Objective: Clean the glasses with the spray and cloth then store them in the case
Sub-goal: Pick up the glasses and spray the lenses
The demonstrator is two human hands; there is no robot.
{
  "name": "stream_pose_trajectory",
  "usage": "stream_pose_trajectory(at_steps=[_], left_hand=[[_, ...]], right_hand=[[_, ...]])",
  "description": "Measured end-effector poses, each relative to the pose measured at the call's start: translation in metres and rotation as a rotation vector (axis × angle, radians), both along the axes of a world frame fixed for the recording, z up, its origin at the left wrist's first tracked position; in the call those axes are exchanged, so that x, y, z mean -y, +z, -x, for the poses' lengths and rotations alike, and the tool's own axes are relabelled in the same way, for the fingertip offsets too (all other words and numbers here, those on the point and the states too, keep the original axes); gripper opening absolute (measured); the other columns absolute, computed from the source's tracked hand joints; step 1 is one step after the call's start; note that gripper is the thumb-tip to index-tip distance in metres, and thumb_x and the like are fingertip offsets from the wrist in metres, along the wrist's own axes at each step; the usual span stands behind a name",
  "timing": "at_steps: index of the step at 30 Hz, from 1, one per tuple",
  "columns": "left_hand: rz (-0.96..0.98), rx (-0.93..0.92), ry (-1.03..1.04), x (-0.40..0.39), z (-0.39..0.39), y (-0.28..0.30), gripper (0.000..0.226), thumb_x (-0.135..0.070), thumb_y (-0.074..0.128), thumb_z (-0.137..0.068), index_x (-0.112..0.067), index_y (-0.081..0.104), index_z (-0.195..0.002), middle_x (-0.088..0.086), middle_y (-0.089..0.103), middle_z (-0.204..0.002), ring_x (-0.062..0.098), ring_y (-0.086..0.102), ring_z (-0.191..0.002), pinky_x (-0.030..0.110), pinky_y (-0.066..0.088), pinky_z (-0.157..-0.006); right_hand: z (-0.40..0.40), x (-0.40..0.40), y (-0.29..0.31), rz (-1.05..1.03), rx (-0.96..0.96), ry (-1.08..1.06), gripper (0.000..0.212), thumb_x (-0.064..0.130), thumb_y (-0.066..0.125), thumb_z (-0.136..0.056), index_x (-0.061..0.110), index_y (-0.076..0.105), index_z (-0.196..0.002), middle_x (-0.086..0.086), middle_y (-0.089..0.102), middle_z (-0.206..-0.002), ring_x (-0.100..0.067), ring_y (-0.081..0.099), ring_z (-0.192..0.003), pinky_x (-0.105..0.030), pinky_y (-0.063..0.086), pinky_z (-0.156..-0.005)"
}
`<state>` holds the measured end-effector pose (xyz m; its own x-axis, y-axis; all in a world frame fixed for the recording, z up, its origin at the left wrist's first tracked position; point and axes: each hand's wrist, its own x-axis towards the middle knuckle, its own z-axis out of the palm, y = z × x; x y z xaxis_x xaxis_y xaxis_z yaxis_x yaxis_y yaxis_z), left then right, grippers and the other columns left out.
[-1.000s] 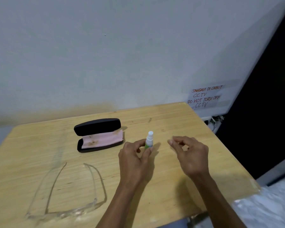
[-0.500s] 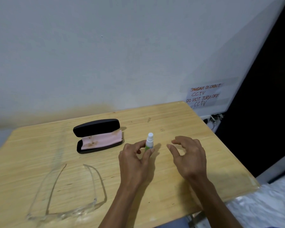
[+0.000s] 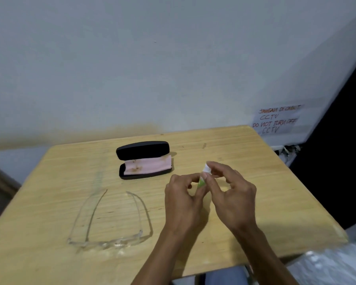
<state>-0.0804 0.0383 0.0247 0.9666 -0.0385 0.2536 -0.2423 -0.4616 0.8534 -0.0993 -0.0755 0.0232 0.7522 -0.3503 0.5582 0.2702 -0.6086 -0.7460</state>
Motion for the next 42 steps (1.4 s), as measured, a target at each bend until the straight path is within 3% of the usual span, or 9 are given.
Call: stream_pose_trajectory(at_steps=[3, 5, 10, 14, 20, 25, 32, 39, 42], left_hand=[[-0.089, -0.022, -0.007, -0.016, 0.008, 0.006, 0.045, -0.034, 0.076, -0.080, -0.035, 0.065, -0.123, -0.010, 0.064, -0.114, 0.003, 0.058, -0.098, 0.021, 0.048, -0.082], [-0.145, 0.048, 0.007, -0.033, 0.018, 0.014, 0.050, -0.032, 0.077, -0.079, -0.030, 0.064, -0.127, -0.012, 0.064, -0.116, 0.003, 0.057, -0.099, 0.021, 0.047, -0.085], [-0.255, 0.261, 0.118, -0.103, 0.050, 0.034, 0.031, -0.032, 0.074, -0.080, -0.023, 0.074, -0.110, -0.031, 0.053, -0.090, 0.014, 0.062, -0.087, 0.022, 0.044, -0.075], [-0.502, 0.237, 0.172, -0.167, 0.070, 0.035, 0.028, -0.040, 0.067, -0.081, -0.028, 0.076, -0.104, -0.017, 0.072, -0.092, 0.020, 0.061, -0.093, 0.043, 0.050, -0.078], [-0.735, 0.078, 0.101, -0.208, 0.080, 0.023, 0.026, -0.050, 0.068, -0.083, -0.037, 0.074, -0.104, -0.021, 0.070, -0.101, 0.010, 0.053, -0.102, 0.034, 0.030, -0.086], [-0.789, 0.085, 0.083, -0.208, 0.076, 0.015, 0.020, -0.048, 0.068, -0.084, -0.036, 0.077, -0.096, -0.021, 0.069, -0.094, 0.011, 0.053, -0.097, 0.034, 0.028, -0.084], [-0.870, 0.088, 0.078, -0.211, 0.070, 0.012, 0.009, -0.042, 0.077, -0.077, -0.036, 0.078, -0.084, -0.020, 0.068, -0.083, 0.014, 0.056, -0.088, 0.034, 0.024, -0.080], [-0.928, 0.122, 0.056, -0.214, 0.063, 0.013, 0.021, -0.048, 0.059, -0.077, -0.036, 0.076, -0.074, -0.021, 0.062, -0.078, 0.008, 0.052, -0.085, 0.033, 0.020, -0.082], [-0.878, 0.098, 0.047, -0.210, 0.060, 0.020, 0.010, -0.042, 0.070, -0.084, -0.036, 0.074, -0.077, -0.022, 0.060, -0.077, 0.007, 0.051, -0.086, 0.033, 0.019, -0.082]], right_hand=[[0.003, -0.006, 0.006, -0.100, -0.008, 0.040, 0.027, 0.015, 0.077, -0.087, 0.027, 0.071, -0.111, 0.016, 0.073, -0.093, 0.000, 0.069, -0.090, -0.012, 0.050, -0.079], [0.008, -0.010, 0.009, -0.187, -0.015, 0.069, 0.026, 0.014, 0.074, -0.089, 0.028, 0.069, -0.110, 0.017, 0.072, -0.094, -0.002, 0.070, -0.091, -0.015, 0.053, -0.081], [0.025, -0.020, 0.012, -0.487, -0.085, 0.196, 0.028, 0.010, 0.065, -0.095, 0.033, 0.067, -0.111, 0.007, 0.069, -0.100, -0.008, 0.074, -0.090, -0.023, 0.059, -0.074], [0.041, -0.030, 0.009, -0.594, -0.147, 0.311, 0.029, 0.012, 0.055, -0.101, 0.036, 0.066, -0.111, 0.001, 0.071, -0.105, -0.019, 0.076, -0.092, -0.041, 0.060, -0.077], [0.052, -0.054, 0.012, -0.868, -0.299, 0.405, 0.031, 0.010, 0.045, -0.105, 0.028, 0.068, -0.117, 0.000, 0.076, -0.097, -0.016, 0.072, -0.079, -0.029, 0.057, -0.057], [0.054, -0.064, 0.017, -1.079, -0.379, 0.480, 0.028, 0.008, 0.048, -0.103, 0.016, 0.071, -0.118, -0.014, 0.074, -0.101, -0.018, 0.062, -0.068, -0.027, 0.049, -0.052], [0.054, -0.067, 0.026, -1.192, -0.432, 0.552, 0.026, 0.008, 0.050, -0.100, 0.007, 0.068, -0.118, -0.017, 0.070, -0.091, -0.019, 0.057, -0.062, -0.025, 0.047, -0.047], [0.047, -0.071, 0.031, -1.260, -0.512, 0.617, 0.030, 0.019, 0.050, -0.099, 0.016, 0.068, -0.123, -0.008, 0.072, -0.092, -0.016, 0.055, -0.058, -0.022, 0.041, -0.042], [0.044, -0.071, 0.031, -1.278, -0.536, 0.629, 0.030, 0.022, 0.048, -0.101, 0.019, 0.069, -0.122, -0.007, 0.072, -0.090, -0.014, 0.053, -0.054, -0.020, 0.039, -0.040]])
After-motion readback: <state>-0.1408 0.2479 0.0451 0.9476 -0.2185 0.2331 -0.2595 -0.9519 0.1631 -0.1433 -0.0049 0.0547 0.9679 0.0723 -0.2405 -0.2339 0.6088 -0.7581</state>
